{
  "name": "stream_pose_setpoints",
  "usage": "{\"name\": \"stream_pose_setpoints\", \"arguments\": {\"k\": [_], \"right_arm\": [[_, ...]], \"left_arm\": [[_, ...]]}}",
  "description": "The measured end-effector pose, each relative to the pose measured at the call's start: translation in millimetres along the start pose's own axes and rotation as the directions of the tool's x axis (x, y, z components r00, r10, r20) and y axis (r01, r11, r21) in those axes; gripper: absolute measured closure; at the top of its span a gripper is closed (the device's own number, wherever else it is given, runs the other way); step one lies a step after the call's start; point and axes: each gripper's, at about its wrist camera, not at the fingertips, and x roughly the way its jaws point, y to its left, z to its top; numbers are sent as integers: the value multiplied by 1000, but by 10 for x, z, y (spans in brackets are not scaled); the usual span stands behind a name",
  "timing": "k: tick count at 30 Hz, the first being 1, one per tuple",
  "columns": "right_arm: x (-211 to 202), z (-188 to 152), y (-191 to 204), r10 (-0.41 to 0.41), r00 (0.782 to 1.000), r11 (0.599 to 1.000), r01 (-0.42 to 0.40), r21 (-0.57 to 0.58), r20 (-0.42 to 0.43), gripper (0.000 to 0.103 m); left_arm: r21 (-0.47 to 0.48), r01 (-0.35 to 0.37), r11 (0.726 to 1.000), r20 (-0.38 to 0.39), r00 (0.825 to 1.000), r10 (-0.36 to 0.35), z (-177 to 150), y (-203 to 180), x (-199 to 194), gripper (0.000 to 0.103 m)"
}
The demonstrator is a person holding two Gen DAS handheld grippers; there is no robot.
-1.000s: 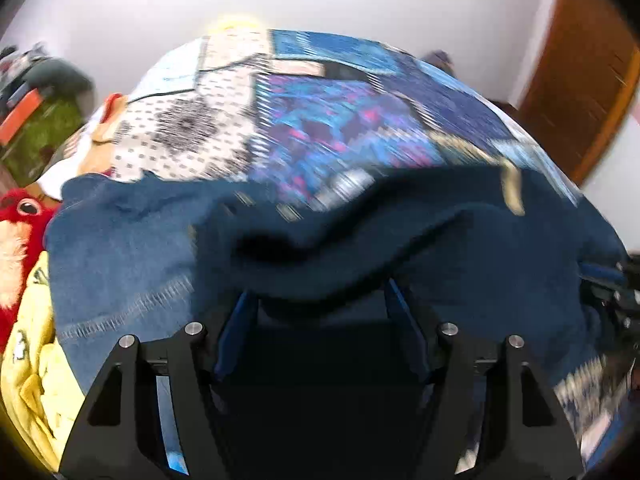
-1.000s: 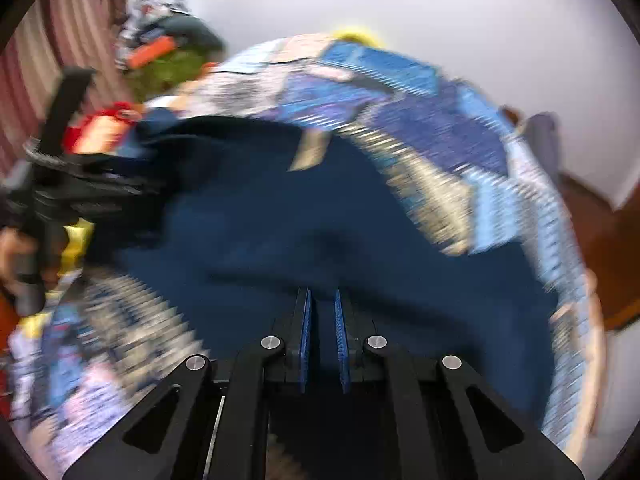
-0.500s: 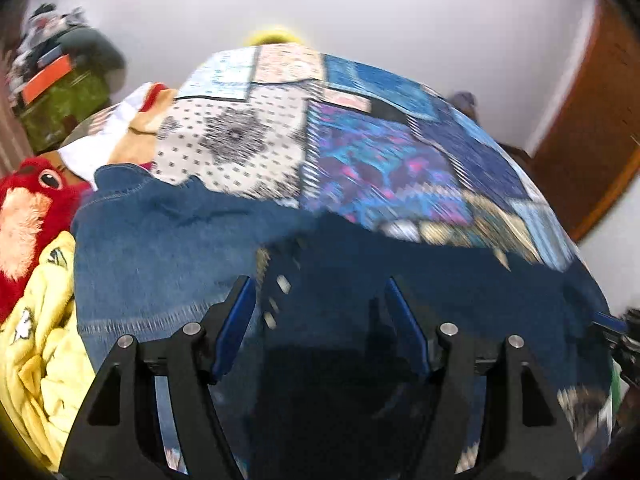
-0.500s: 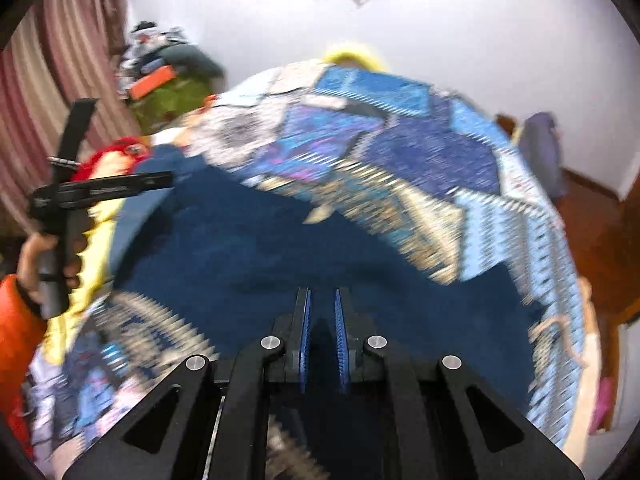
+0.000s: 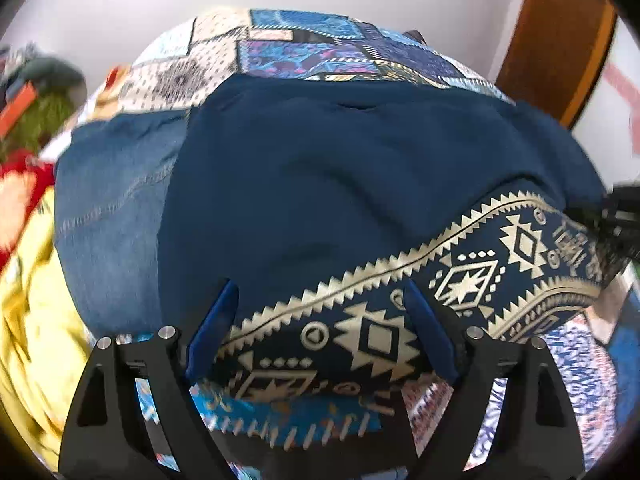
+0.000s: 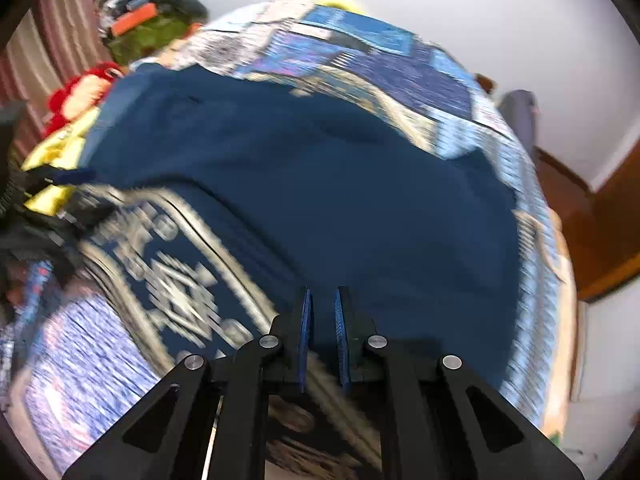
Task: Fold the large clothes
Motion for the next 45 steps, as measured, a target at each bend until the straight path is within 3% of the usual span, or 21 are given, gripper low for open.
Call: {"name": "stream_pose_setpoints", "arguments": {"k": [3, 9, 13, 15, 16, 17, 19, 20, 23, 28, 31, 36, 38, 40, 42, 45], "right_arm": [[-77, -184, -109, -69, 998, 998, 69, 4, -1, 95], [-180, -561, -445, -87, 996, 991, 90, 98, -30, 95], [-247, -718, -529, -85, 996, 985, 87, 146, -15, 95], [-261, -757, -508, -134, 991, 980, 135, 145, -17, 95], [-261, -783, -490, -163, 986, 976, 166, 138, -28, 78], [-257, -811, -481, -206, 978, 969, 209, 132, -34, 42], [-290, -877, -511, -350, 937, 927, 350, 136, -23, 9], [-307, -912, -559, -346, 938, 927, 346, 147, -23, 9], [-386, -1006, -745, -215, 976, 941, 219, 258, -44, 9], [-547, -976, -798, -136, 990, 939, 137, 316, -23, 9], [-664, -863, -770, -76, 997, 933, 60, 354, 34, 9], [-723, -534, -551, 12, 995, 937, -47, 347, 104, 9], [-691, -388, -398, 14, 993, 950, -50, 310, 115, 9], [-636, -276, -278, 27, 992, 959, -61, 276, 125, 9], [-565, -175, -167, 40, 991, 967, -70, 247, 126, 9], [-443, -72, -48, 54, 991, 973, -79, 216, 120, 9]], "left_arm": [[-28, -6, 1000, -4, 1000, 6, -56, 87, -29, 15], [-111, -21, 994, -22, 1000, 18, -270, 315, -160, 15], [-170, -90, 981, -60, 995, 81, -485, 555, -235, 15], [-200, -102, 974, -68, 994, 91, -595, 659, -300, 15], [-216, -105, 971, -69, 993, 92, -646, 711, -336, 15], [-232, -103, 967, -68, 994, 89, -689, 760, -374, 15], [-271, -86, 959, -60, 996, 72, -752, 857, -460, 15], [-285, -75, 956, -54, 997, 63, -767, 881, -489, 15], [-334, -24, 942, -29, 999, 15, -806, 950, -589, 15], [-398, 110, 911, 17, 993, -113, -676, 913, -590, 15], [-433, 222, 874, 41, 973, -227, -616, 814, -513, 15], [-505, 379, 776, 44, 909, -415, -524, 677, -139, 15], [-527, 402, 748, 48, 894, -446, -495, 649, 10, 15], [-530, 395, 750, 58, 900, -433, -461, 661, 103, 15], [-546, 418, 726, 99, 893, -440, -406, 709, 191, 15], [-560, 448, 697, 148, 882, -448, -301, 766, 279, 24]]}}
